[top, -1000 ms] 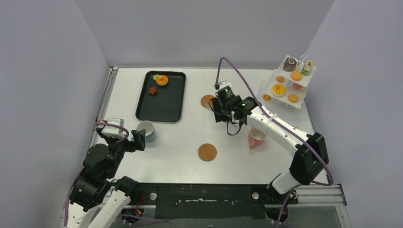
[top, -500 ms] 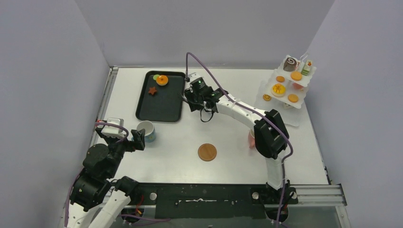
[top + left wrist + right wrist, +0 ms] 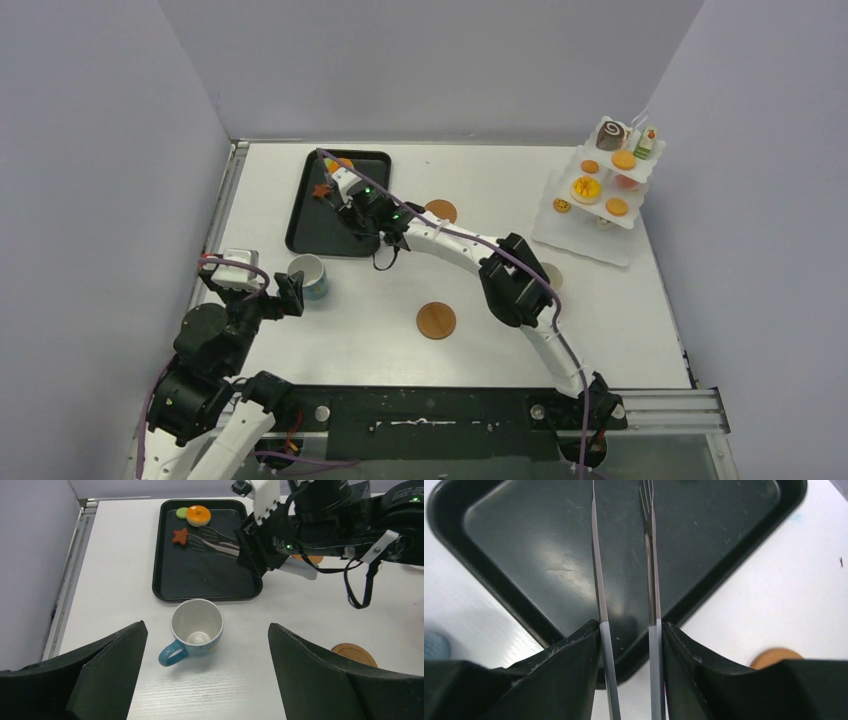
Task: Serve the afternoon tea
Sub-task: Pick up the desert from the tray, then place the desert on the desert table, then pick up the desert from the tray.
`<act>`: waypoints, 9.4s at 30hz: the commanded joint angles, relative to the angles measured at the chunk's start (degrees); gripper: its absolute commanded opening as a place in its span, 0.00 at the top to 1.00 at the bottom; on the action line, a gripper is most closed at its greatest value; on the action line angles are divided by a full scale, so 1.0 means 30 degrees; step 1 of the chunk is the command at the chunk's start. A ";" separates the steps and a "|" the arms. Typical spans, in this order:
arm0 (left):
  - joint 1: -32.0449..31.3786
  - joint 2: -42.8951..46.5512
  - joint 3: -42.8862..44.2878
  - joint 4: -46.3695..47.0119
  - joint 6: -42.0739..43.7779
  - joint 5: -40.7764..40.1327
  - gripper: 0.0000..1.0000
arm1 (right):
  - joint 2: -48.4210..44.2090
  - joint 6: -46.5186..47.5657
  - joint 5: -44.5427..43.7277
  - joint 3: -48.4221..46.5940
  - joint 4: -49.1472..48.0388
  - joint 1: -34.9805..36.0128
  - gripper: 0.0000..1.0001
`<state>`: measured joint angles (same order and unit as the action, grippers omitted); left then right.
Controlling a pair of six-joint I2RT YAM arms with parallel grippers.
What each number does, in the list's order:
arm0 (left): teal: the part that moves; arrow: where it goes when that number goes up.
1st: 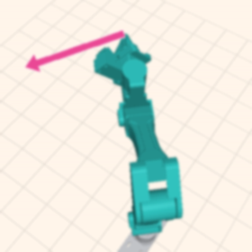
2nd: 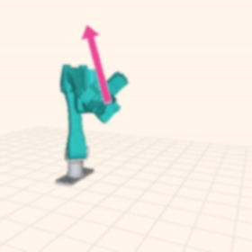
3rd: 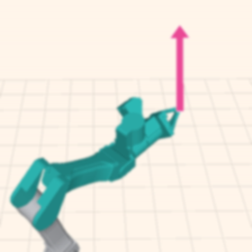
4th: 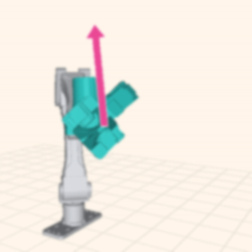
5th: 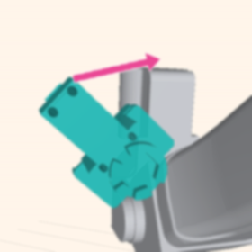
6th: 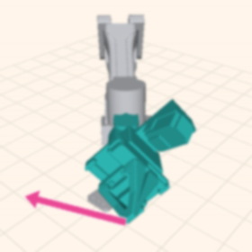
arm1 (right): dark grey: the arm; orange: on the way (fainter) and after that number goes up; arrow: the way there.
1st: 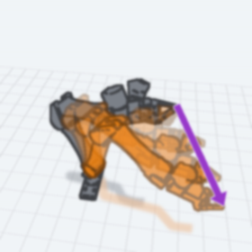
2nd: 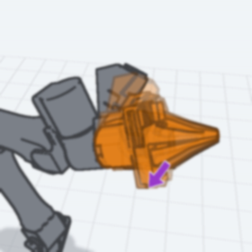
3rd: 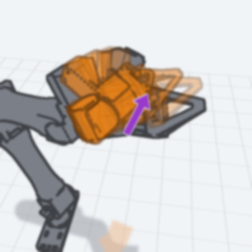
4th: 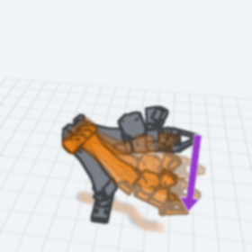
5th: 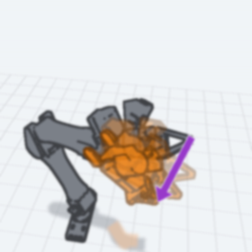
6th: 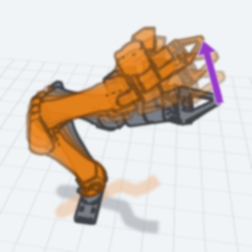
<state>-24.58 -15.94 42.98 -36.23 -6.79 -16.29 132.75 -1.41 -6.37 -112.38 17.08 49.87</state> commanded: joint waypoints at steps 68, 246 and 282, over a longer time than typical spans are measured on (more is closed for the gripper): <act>0.0458 -0.0508 0.0179 0.1030 0.0329 -0.0175 0.10 | 0.1551 0.2059 -0.1216 -0.4149 -0.2841 0.0278 0.70; 0.0077 -0.0166 0.0219 0.0914 0.0153 0.0158 0.10 | 0.1507 0.3126 0.1000 -0.2642 -0.2297 -0.2237 0.52; 0.0165 -0.0657 0.0200 0.0987 0.0266 0.0101 0.10 | 0.5481 0.2989 0.1901 -0.7485 -0.1277 -0.2353 0.28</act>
<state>-24.27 -17.32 42.98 -36.23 -6.61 -15.29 150.02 7.90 -2.00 -135.59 16.03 43.16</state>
